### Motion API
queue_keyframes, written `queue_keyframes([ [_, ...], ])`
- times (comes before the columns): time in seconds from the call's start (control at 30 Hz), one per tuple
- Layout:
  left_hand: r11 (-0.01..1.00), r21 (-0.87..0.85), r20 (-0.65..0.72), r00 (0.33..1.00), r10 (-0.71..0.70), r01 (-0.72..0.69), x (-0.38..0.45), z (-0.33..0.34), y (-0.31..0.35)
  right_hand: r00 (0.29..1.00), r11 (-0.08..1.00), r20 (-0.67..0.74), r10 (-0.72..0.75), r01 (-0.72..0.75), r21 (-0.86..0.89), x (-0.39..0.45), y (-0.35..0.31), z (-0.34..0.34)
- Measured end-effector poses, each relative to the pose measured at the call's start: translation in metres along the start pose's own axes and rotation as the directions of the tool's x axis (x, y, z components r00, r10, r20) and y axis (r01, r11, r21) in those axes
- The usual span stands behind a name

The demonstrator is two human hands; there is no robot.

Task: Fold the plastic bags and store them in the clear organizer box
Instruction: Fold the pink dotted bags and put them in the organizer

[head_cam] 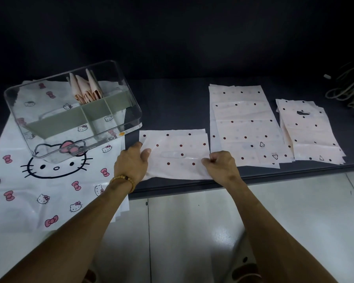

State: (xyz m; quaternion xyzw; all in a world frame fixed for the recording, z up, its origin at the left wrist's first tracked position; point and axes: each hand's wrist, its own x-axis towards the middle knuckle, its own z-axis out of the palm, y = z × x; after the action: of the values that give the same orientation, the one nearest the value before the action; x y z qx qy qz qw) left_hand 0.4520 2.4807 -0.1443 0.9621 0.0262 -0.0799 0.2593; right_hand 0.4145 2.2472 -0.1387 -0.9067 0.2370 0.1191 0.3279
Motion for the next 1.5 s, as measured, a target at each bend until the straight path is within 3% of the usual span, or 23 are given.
queue_keyframes([
  [0.17, 0.997, 0.072, 0.052, 0.999, -0.014, 0.010, 0.006, 0.001, -0.007, 0.998, 0.991, 0.014, -0.066, 0.067, -0.116, 0.004, -0.005, 0.002],
  [0.33, 0.994, 0.105, 0.100, 0.995, -0.032, 0.022, 0.018, -0.001, -0.008, 1.000, 0.999, 0.025, -0.008, 0.010, -0.048, 0.006, -0.006, 0.001],
  [0.43, 0.981, 0.187, -0.089, 0.995, -0.037, 0.054, 0.009, -0.006, -0.005, 0.998, 0.998, 0.019, 0.062, -0.063, 0.025, 0.006, -0.007, 0.000],
  [0.47, 0.982, 0.189, -0.189, 0.982, 0.017, 0.020, 0.003, -0.007, -0.004, 0.997, 0.996, 0.024, 0.076, -0.077, 0.038, 0.006, -0.008, 0.000],
  [0.53, 0.958, 0.219, -0.277, 0.930, 0.242, -0.184, -0.011, -0.005, -0.002, 0.996, 0.995, 0.034, 0.083, -0.085, 0.054, 0.006, -0.009, -0.001],
  [0.6, 0.880, 0.238, -0.120, 0.887, 0.446, -0.410, -0.030, 0.007, -0.002, 0.996, 0.995, 0.054, 0.074, -0.077, 0.059, 0.007, -0.009, -0.002],
  [0.7, 0.858, 0.245, 0.161, 0.892, 0.423, -0.451, -0.050, 0.026, -0.011, 0.993, 0.997, 0.099, 0.058, -0.063, 0.053, 0.008, -0.008, -0.005],
  [0.83, 0.817, 0.347, 0.207, 0.887, 0.412, -0.460, -0.053, 0.033, -0.023, 0.998, 0.998, 0.050, 0.042, -0.044, 0.034, 0.007, -0.008, -0.005],
  [0.93, 0.818, 0.360, 0.208, 0.893, 0.398, -0.448, -0.053, 0.033, -0.019, 0.983, 0.990, -0.185, -0.002, -0.024, -0.138, -0.004, -0.013, 0.004],
  [1.0, 0.813, 0.374, 0.213, 0.894, 0.394, -0.447, -0.055, 0.032, -0.017, 0.900, 0.947, -0.371, -0.227, 0.115, -0.300, -0.018, -0.016, 0.015],
  [1.03, 0.812, 0.376, 0.209, 0.895, 0.394, -0.446, -0.055, 0.032, -0.017, 0.842, 0.901, -0.380, -0.382, 0.248, -0.356, -0.026, -0.019, 0.023],
  [1.1, 0.807, 0.390, 0.213, 0.896, 0.390, -0.444, -0.055, 0.031, -0.016, 0.781, 0.796, -0.232, -0.580, 0.483, -0.365, -0.038, -0.024, 0.044],
  [1.2, 0.802, 0.394, 0.230, 0.893, 0.387, -0.449, -0.055, 0.031, -0.015, 0.842, 0.781, 0.127, -0.524, 0.534, -0.324, -0.046, -0.024, 0.072],
  [1.5, 0.767, 0.419, 0.265, 0.874, 0.408, -0.485, -0.051, 0.030, -0.021, 0.818, 0.649, 0.238, -0.524, 0.564, -0.510, -0.029, 0.028, 0.031],
])
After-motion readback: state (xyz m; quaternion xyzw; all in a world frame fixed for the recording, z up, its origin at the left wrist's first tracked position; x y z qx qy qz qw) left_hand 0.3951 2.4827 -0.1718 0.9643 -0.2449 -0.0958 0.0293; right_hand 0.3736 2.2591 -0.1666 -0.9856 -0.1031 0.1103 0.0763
